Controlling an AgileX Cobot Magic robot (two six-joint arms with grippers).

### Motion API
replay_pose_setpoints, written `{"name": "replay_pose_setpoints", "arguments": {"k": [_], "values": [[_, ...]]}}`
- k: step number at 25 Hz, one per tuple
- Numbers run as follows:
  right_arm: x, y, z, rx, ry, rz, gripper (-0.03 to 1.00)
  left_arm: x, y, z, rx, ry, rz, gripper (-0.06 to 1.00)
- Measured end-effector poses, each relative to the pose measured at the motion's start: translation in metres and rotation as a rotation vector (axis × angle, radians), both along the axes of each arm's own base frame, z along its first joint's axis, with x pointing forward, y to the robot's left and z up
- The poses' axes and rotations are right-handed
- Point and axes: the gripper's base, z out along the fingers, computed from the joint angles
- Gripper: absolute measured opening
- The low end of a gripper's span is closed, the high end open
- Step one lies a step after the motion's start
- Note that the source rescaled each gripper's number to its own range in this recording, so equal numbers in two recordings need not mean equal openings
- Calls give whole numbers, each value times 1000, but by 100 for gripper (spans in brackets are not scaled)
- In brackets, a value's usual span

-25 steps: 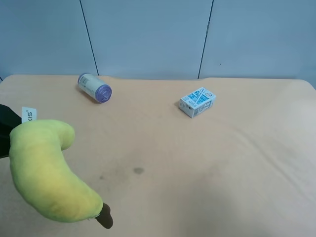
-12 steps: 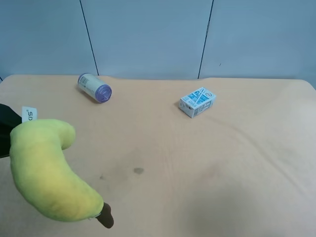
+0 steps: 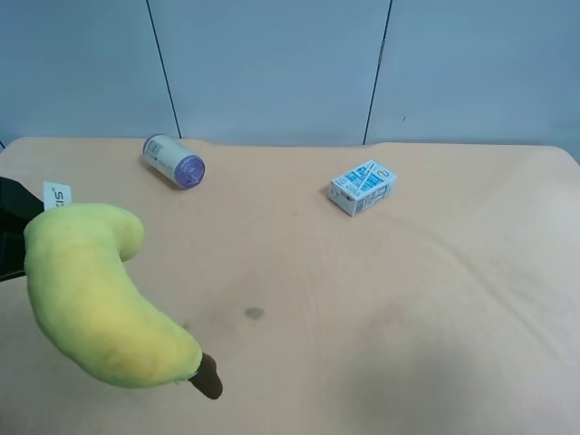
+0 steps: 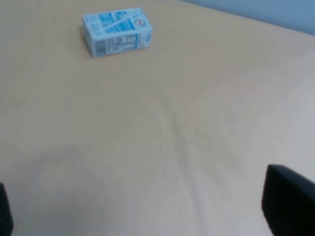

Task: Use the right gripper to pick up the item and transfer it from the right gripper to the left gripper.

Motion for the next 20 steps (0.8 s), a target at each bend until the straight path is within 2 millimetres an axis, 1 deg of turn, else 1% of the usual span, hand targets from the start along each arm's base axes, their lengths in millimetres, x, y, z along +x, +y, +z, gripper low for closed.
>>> {"name": "replay_pose_setpoints", "arguments": {"k": [6, 10, 13, 16, 20], "values": [[0, 0, 0, 0, 0, -26, 100, 1, 0, 1, -95, 74, 113, 0], [0, 0, 0, 0, 0, -26, 100, 9, -1, 3, -159, 102, 237, 0], [0, 0, 0, 0, 0, -28, 100, 24, -7, 7, -160, 129, 338, 0], [0, 0, 0, 0, 0, -30, 100, 44, -18, 8, -99, 147, 416, 0], [0, 0, 0, 0, 0, -31, 100, 74, -40, -3, 23, 167, 464, 0]]}}
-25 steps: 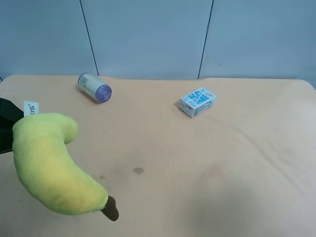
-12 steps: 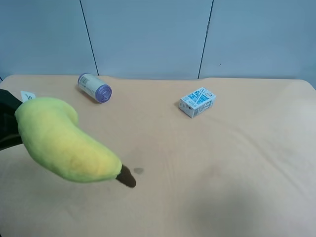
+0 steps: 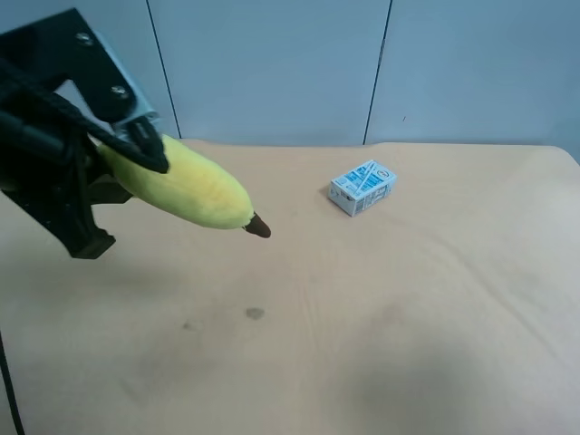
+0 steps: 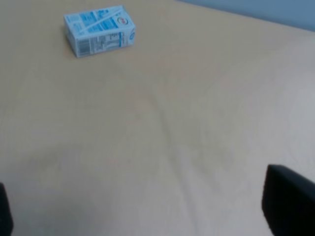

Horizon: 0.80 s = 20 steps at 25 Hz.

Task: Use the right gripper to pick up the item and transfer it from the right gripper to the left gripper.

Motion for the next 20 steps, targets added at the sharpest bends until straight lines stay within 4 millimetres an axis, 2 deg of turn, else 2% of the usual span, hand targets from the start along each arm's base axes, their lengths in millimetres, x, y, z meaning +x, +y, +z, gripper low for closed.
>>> {"name": "replay_pose_setpoints", "arguments": {"k": [5, 11, 15, 20], "values": [[0, 0, 0, 0, 0, 0, 100, 39, -19, -28, 166, 73, 33, 0], [0, 0, 0, 0, -1, 0, 100, 91, -4, -60, 248, 166, 169, 0], [0, 0, 0, 0, -1, 0, 100, 110, 7, -85, 301, 214, 181, 0], [0, 0, 0, 0, -1, 0, 100, 120, 11, -108, 340, 260, 173, 2]]}}
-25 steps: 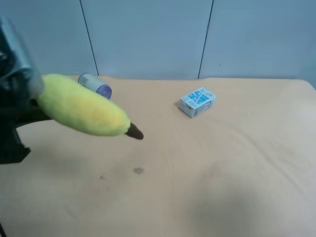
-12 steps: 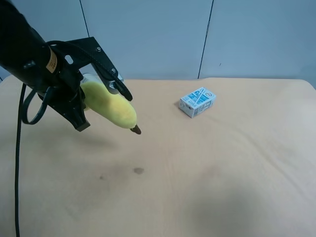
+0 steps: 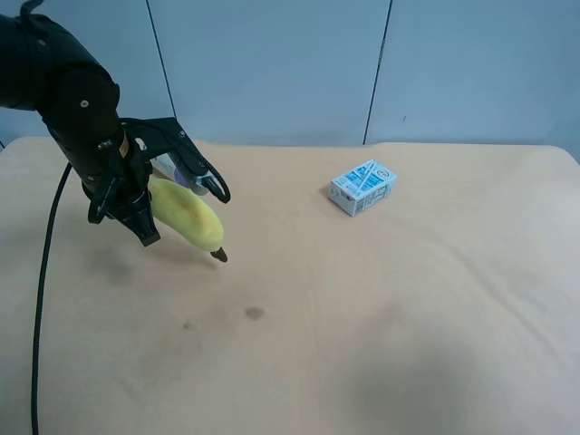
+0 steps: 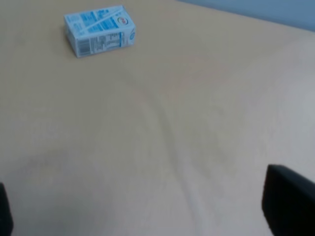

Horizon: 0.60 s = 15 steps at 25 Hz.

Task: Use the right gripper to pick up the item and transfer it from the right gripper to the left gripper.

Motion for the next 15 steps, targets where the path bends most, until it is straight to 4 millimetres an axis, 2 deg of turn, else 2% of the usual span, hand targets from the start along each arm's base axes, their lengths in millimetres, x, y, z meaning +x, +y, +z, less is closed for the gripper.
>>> {"name": "replay_pose_setpoints", "arguments": {"k": [2, 3, 7, 8, 11, 15], "values": [[0, 0, 0, 0, 0, 0, 100, 1, -1, -4, 6, 10, -4, 11], [0, 0, 0, 0, 0, 0, 100, 1, -1, -5, 7, 12, -4, 21], [0, 0, 0, 0, 0, 0, 100, 2, -1, -5, -7, 4, 15, 80], [0, 0, 0, 0, 0, 0, 100, 2, -2, -5, -13, 1, 27, 89], [0, 0, 0, 0, 0, 0, 100, 2, -2, -5, -20, 0, 43, 98], [0, 0, 0, 0, 0, 0, 100, 1, 0, 0, -20, -4, 52, 99]]}}
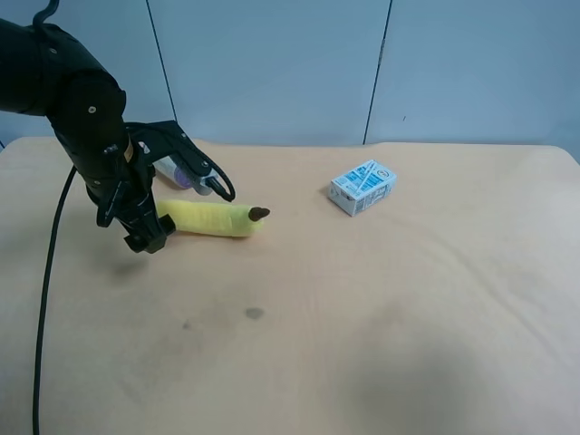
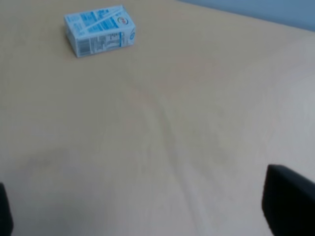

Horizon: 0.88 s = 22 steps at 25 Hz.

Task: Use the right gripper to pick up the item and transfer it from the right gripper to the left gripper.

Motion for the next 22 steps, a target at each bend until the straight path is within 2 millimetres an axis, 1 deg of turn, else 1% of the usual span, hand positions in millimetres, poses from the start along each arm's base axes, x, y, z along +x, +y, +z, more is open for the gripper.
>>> {"name": "replay_pose_setpoints", "arguments": {"k": [2, 5, 8, 11, 14, 17, 21, 22], "values": [[0, 0, 0, 0, 0, 0, 100, -3, 2, 11, -8, -20, 7, 99], [0, 0, 0, 0, 0, 0, 100, -12, 8, 34, -19, -56, 22, 99], [0, 0, 0, 0, 0, 0, 100, -24, 17, 60, -38, -94, 62, 99], [0, 0, 0, 0, 0, 0, 100, -42, 28, 88, -65, -133, 119, 100], [0, 0, 0, 0, 0, 0, 100, -67, 41, 119, -126, -174, 167, 100], [0, 0, 0, 0, 0, 0, 100, -96, 51, 146, -238, -208, 201, 100], [0, 0, 0, 0, 0, 0, 100, -137, 66, 178, -409, -277, 208, 100], [0, 0, 0, 0, 0, 0, 100, -149, 70, 182, -444, -294, 206, 100]]}}
